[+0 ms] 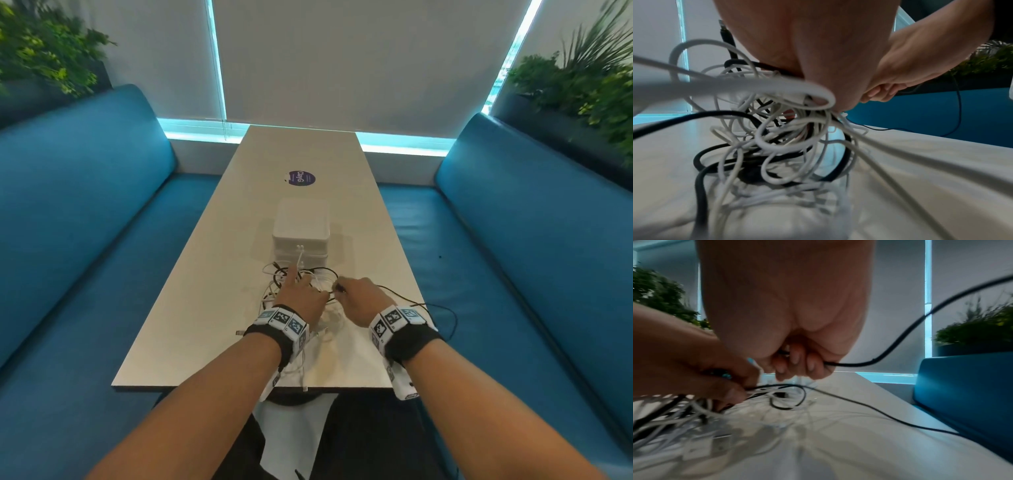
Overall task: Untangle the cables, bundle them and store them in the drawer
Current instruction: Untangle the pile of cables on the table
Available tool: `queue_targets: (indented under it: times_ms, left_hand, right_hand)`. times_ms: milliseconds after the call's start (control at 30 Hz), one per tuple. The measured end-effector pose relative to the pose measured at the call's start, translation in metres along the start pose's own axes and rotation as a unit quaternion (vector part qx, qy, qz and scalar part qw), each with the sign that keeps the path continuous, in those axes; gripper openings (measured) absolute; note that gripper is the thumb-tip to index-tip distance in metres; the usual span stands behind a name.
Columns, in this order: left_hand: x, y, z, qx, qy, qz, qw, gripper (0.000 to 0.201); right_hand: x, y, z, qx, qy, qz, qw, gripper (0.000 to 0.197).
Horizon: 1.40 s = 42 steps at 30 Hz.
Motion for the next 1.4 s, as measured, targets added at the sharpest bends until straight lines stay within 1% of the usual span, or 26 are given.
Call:
queue_targets:
  times_ms: [67, 133, 267, 333, 367, 433, 533, 600, 667, 733, 833, 933, 967, 1067, 1133, 1233, 1300, 1400]
  left_hand:
    - [0.002, 0.000, 0.000, -0.007, -0.003, 0.002, 1.000, 0.035]
    - [0.003, 0.002, 0.000, -0.016, -0.010, 0.009, 1.000, 0.034]
    - [-0.001, 0.010, 0.001, -0.028, -0.007, 0.019, 0.999, 0.030]
    - [-0.003, 0.011, 0.000, -0.022, 0.012, 0.035, 0.999, 0.031]
    - [-0.003, 0.013, 0.000, -0.026, 0.017, 0.046, 0.998, 0.028]
    - [-0.001, 0.017, -0.002, -0.030, 0.024, 0.068, 0.997, 0.023]
    - [0.000, 0.025, -0.002, -0.024, 0.031, 0.087, 0.995, 0.024]
    - [0.001, 0.024, -0.002, -0.024, 0.031, 0.085, 0.996, 0.024]
    - [0.000, 0.016, -0.004, -0.010, 0.038, 0.067, 0.997, 0.026]
    - [-0.001, 0.009, -0.005, 0.003, 0.036, 0.058, 0.998, 0.031]
    - [-0.001, 0.007, -0.001, -0.004, 0.027, 0.060, 0.998, 0.034]
    - [0.000, 0.003, 0.005, -0.044, 0.032, 0.053, 0.997, 0.045]
    - [0.001, 0.003, 0.005, -0.056, 0.028, 0.057, 0.996, 0.046]
    - [-0.001, 0.006, 0.003, -0.080, -0.001, 0.069, 0.994, 0.032]
    - [-0.003, 0.004, 0.001, -0.072, -0.003, 0.061, 0.996, 0.035]
    - [-0.005, -0.002, -0.002, -0.047, -0.003, 0.041, 0.998, 0.035]
    - [-0.005, -0.002, -0.005, -0.051, 0.000, 0.050, 0.997, 0.039]
    - [-0.001, 0.000, -0.004, -0.051, 0.004, 0.057, 0.997, 0.029]
  right_hand:
    - [0.001, 0.008, -0.011, -0.005, 0.025, 0.012, 1.000, 0.020]
    - [0.002, 0.009, -0.013, 0.007, 0.027, 0.005, 1.000, 0.020]
    - [0.008, 0.002, -0.005, 0.011, 0.005, -0.008, 1.000, 0.021]
    - [0.008, -0.002, 0.000, 0.001, -0.010, -0.015, 1.000, 0.019]
    - [0.009, -0.005, 0.002, -0.006, -0.017, -0.017, 1.000, 0.019]
    - [0.010, -0.014, 0.010, -0.016, -0.032, -0.036, 0.999, 0.022]
    - [0.009, -0.039, 0.025, -0.028, -0.068, -0.089, 0.993, 0.025]
    - [0.006, -0.052, 0.029, -0.042, -0.075, -0.121, 0.989, 0.025]
    - [0.002, -0.053, 0.026, -0.060, -0.064, -0.129, 0.988, 0.025]
    - [-0.001, -0.042, 0.019, -0.051, -0.052, -0.110, 0.991, 0.026]
    - [-0.004, -0.016, 0.005, -0.007, -0.033, -0.043, 0.998, 0.029]
    - [-0.003, 0.006, -0.009, 0.004, -0.008, 0.006, 1.000, 0.023]
    - [-0.002, 0.009, -0.010, 0.013, -0.007, 0.009, 1.000, 0.023]
    - [0.000, 0.010, -0.007, 0.038, -0.013, 0.012, 0.999, 0.023]
    - [0.000, 0.006, -0.004, 0.027, -0.014, 0.017, 0.999, 0.023]
    - [-0.001, 0.004, 0.003, 0.004, -0.038, 0.014, 0.999, 0.021]
    - [-0.001, 0.006, 0.006, -0.016, -0.043, 0.017, 0.999, 0.021]
    - [-0.002, 0.009, 0.010, -0.042, -0.044, 0.030, 0.998, 0.021]
Point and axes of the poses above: each hand's wrist, its own x-axis towards the middle knuckle, its own z-axis out of the back of the hand, y = z × x, the point moved 7 cm from there along x, towards the middle knuckle, and after that the axes turned 7 degrees about -y, right-handed, at the moved point
